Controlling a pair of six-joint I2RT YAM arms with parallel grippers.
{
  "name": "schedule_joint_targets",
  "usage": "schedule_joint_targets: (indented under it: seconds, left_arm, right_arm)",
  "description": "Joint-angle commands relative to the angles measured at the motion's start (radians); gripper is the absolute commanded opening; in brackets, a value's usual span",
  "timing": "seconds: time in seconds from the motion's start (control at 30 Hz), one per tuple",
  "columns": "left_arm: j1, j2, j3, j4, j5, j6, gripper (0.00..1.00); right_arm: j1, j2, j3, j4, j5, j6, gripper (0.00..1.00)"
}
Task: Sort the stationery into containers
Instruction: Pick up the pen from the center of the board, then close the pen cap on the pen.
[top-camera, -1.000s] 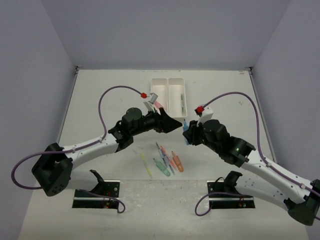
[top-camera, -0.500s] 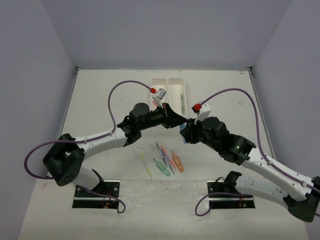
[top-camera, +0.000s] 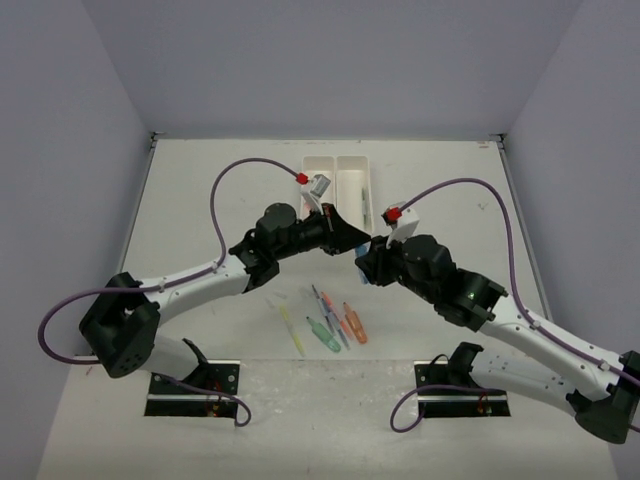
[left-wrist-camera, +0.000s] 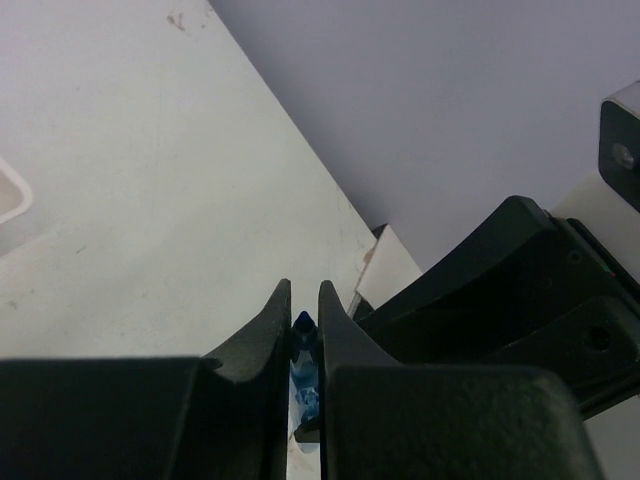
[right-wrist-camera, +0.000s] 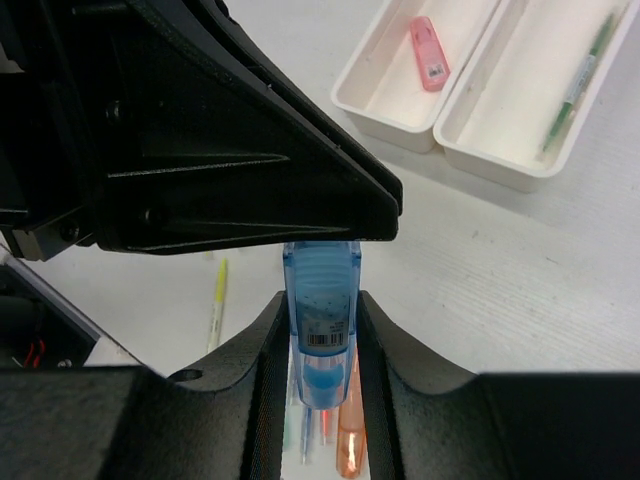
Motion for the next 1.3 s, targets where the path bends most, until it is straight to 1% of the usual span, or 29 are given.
schedule_joint_targets:
  seconds: [0.0,0.1,0.2,0.27,0.33,0.37,0.4,0.43,0.5,0.57,0.63,0.73,0.77,0.87,0.9,0.97,1.03,1.1,1.13,1.27]
  left_arm:
    - [0.055,-0.102,0.119,-0.029,-0.083,0.056,0.0]
    - [0.06,-0.122,0.177,-0.055,-0.102,0.075,0.0]
    - [0.062,-0.14,0.208,-0.085,-0.121,0.085,0.0]
    - [0.067,-0.157,0.2,-0.09,-0.13,0.086,0.0]
    - [0.07,-0.17,0.186,-0.086,-0.136,0.079,0.0]
    - [0.071,-0.174,0.177,-0.084,-0.136,0.079,0.0]
    - [0.073,-0.178,0.168,-0.084,-0.135,0.08,0.0]
    - [0.074,-0.181,0.163,-0.084,-0.134,0.081,0.0]
    - [0.077,-0.184,0.153,-0.088,-0.106,0.081,0.0]
    - [0.089,-0.188,0.125,-0.071,-0.081,0.065,0.0]
    - [0.096,-0.199,0.098,-0.057,-0.082,0.058,0.0]
    - [0.098,-0.215,0.077,-0.047,-0.072,0.055,0.0]
    - [0.098,-0.218,0.068,-0.032,-0.059,0.05,0.0]
    - [0.1,-0.224,0.036,0.034,-0.007,0.006,0.0]
    - [0.1,-0.23,0.028,0.049,0.003,-0.003,0.0]
    - [0.098,-0.238,0.001,0.114,0.047,-0.035,0.0]
    - [0.099,-0.236,-0.015,0.163,0.076,-0.067,0.0]
    - [0.1,-0.236,-0.026,0.191,0.1,-0.089,0.0]
    - [0.1,-0.238,-0.037,0.208,0.112,-0.097,0.0]
    - [0.098,-0.241,-0.053,0.225,0.133,-0.123,0.0]
  right_arm:
    - [0.004,0.012,-0.14,0.128,-0.064,0.027,0.0]
    - [0.005,0.016,-0.19,0.176,-0.103,0.053,0.0]
    - [0.005,0.004,-0.205,0.182,-0.101,0.056,0.0]
    - [0.004,-0.011,-0.21,0.183,-0.1,0.055,0.06]
    - [0.005,-0.033,-0.21,0.179,-0.097,0.056,0.21]
    - [0.005,-0.043,-0.2,0.164,-0.09,0.059,0.33]
    - [0.004,-0.055,-0.184,0.14,-0.077,0.063,0.5]
    - [0.004,-0.065,-0.166,0.128,-0.071,0.069,0.61]
    - [0.004,-0.088,-0.104,0.042,-0.036,0.094,0.7]
    - [0.004,-0.128,-0.066,0.004,-0.007,0.132,0.81]
    - [0.003,-0.145,-0.036,-0.022,-0.026,0.17,0.85]
    - [-0.001,-0.166,-0.025,-0.012,-0.073,0.201,0.85]
    - [-0.003,-0.175,-0.022,-0.001,-0.097,0.205,0.81]
    - [-0.024,-0.186,-0.01,0.099,-0.252,0.216,0.74]
    - [-0.039,-0.176,-0.002,0.111,-0.337,0.231,0.73]
    - [-0.096,-0.149,0.019,0.167,-0.486,0.264,0.7]
    - [-0.182,-0.13,0.013,0.228,-0.603,0.327,0.65]
    - [-0.238,-0.117,-0.003,0.306,-0.703,0.373,0.57]
    - [-0.25,-0.112,-0.005,0.335,-0.714,0.382,0.56]
    - [-0.257,-0.073,0.007,0.361,-0.723,0.396,0.52]
